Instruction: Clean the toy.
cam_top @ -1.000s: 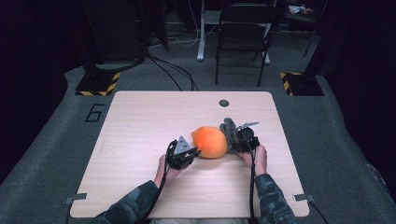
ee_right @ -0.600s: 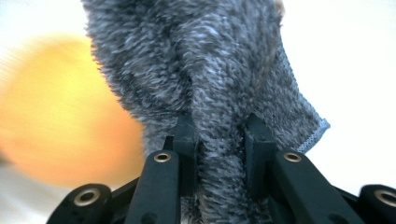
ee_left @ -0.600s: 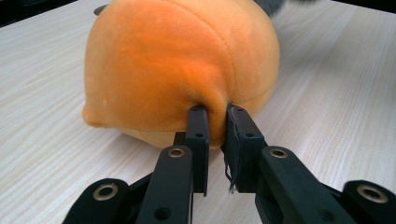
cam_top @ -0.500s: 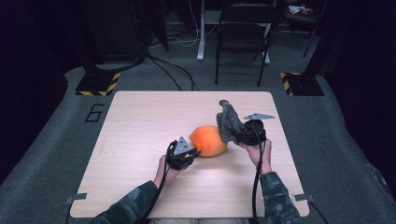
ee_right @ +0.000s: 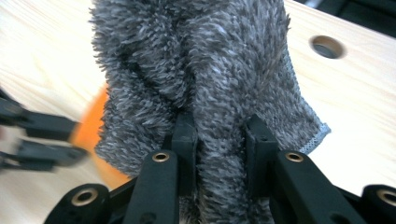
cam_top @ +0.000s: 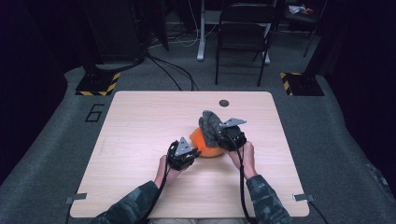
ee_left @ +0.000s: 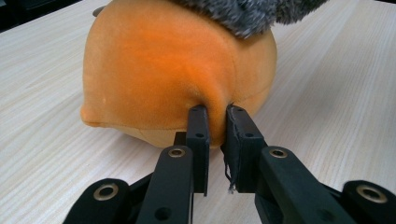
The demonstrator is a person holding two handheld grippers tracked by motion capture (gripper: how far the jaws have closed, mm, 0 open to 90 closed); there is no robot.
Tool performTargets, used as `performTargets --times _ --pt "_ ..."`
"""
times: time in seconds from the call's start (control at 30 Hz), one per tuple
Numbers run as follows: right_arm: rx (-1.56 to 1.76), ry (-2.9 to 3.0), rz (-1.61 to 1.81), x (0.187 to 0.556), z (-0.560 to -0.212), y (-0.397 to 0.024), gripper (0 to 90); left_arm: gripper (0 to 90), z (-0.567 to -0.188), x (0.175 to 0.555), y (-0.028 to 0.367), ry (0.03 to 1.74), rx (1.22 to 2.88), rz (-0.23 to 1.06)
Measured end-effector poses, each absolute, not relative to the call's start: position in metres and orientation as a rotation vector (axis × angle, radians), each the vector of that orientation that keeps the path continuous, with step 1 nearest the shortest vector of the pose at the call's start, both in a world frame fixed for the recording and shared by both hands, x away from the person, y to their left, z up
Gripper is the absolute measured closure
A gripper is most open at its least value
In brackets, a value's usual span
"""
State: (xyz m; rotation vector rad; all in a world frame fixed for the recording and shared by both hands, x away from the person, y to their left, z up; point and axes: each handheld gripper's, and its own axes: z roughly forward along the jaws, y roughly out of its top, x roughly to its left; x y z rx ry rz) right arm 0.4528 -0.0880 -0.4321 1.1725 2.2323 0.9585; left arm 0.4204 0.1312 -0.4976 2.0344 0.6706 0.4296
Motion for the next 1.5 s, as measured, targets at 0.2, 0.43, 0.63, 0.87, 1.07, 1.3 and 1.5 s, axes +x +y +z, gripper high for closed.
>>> performTargets --times 0.2,0.43,0.63,0.87,1.07,1.3,1.5 --pt "1.24 2.232 0.942 0.463 -0.441 -0.105 69.7 80.1 -0.498 0.42 0.132 0.672 2.037 0.43" --pt "1.297 2.225 0.851 0.468 -0.451 -0.119 69.5 80.1 -0.499 0.421 0.131 0.67 2.035 0.428" --pt "1.408 2.232 0.768 0.479 -0.471 -0.137 69.2 80.0 -0.499 0.421 0.133 0.674 2.038 0.428" --pt "1.373 2.096 0.905 0.471 -0.44 -0.144 69.7 79.7 -0.499 0.422 0.135 0.683 2.032 0.426" --pt "1.28 2.183 0.903 0.467 -0.444 -0.113 69.9 76.3 -0.498 0.423 0.138 0.698 2.025 0.441" --pt "1.305 2.194 0.894 0.471 -0.451 -0.115 69.9 45.4 -0.494 0.417 0.133 0.699 2.036 0.566" --pt "1.302 2.2 0.889 0.471 -0.452 -0.116 69.8 40.2 -0.495 0.42 0.129 0.709 2.024 0.617"
